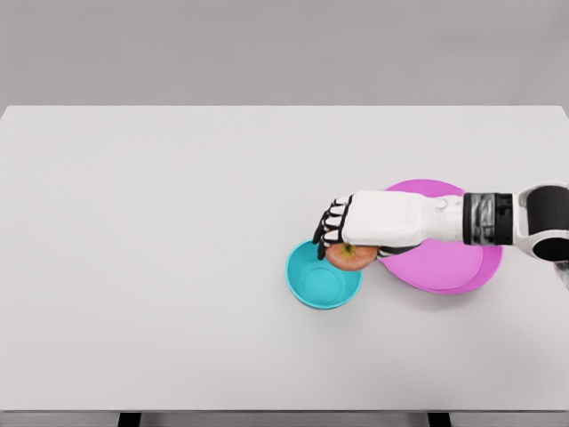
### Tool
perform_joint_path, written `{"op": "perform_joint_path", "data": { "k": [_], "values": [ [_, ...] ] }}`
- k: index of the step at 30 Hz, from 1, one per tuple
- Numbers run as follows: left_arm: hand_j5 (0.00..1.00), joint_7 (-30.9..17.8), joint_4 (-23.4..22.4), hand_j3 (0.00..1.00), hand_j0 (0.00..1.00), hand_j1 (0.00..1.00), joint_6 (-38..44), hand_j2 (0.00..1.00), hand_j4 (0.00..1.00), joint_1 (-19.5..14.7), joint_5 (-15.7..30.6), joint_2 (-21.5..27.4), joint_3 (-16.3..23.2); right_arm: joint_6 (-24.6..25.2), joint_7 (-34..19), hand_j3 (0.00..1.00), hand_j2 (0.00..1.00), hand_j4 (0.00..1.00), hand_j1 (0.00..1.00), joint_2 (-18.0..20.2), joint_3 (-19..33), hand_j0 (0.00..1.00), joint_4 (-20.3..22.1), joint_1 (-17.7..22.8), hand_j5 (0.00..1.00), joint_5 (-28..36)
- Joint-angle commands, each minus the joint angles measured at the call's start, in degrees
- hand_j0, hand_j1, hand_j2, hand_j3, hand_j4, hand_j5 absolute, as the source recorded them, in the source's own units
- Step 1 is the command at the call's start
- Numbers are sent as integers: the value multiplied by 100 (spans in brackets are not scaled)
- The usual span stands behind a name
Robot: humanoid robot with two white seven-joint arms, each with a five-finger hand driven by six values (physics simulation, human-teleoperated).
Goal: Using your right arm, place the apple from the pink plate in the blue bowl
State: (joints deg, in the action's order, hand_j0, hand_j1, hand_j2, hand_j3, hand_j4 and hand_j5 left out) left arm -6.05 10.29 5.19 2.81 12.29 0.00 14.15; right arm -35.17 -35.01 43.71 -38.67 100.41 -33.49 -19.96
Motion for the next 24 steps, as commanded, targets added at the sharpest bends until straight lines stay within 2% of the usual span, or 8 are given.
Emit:
{"op": "perform_joint_path", "data": {
  "k": [1, 10, 11, 12, 24],
  "values": [
    [100, -1, 0, 100, 100, 100, 0, 100, 100, 0, 2, 0, 0, 17, 1, 59, 59, 59, 59, -179, -53, 59, 5, 0, 59, 27],
    [100, -1, 0, 100, 100, 100, 0, 100, 100, 0, 2, 0, 0, 17, 1, 60, 60, 60, 60, -293, -238, 60, -13, -9, 60, 1],
    [100, -1, 0, 100, 100, 100, 0, 100, 100, 0, 2, 0, 0, 17, 1, 66, 66, 66, 66, -293, -238, 66, -22, -9, 66, 1],
    [100, -1, 0, 100, 100, 100, 0, 100, 100, 0, 2, 0, 0, 17, 1, 100, 100, 100, 100, -293, -238, 100, -13, -9, 100, 1],
    [100, -1, 0, 100, 100, 100, 0, 100, 100, 0, 2, 0, 0, 17, 1, 100, 100, 100, 100, -232, -211, 100, 5, -35, 100, 18]
  ]
}}
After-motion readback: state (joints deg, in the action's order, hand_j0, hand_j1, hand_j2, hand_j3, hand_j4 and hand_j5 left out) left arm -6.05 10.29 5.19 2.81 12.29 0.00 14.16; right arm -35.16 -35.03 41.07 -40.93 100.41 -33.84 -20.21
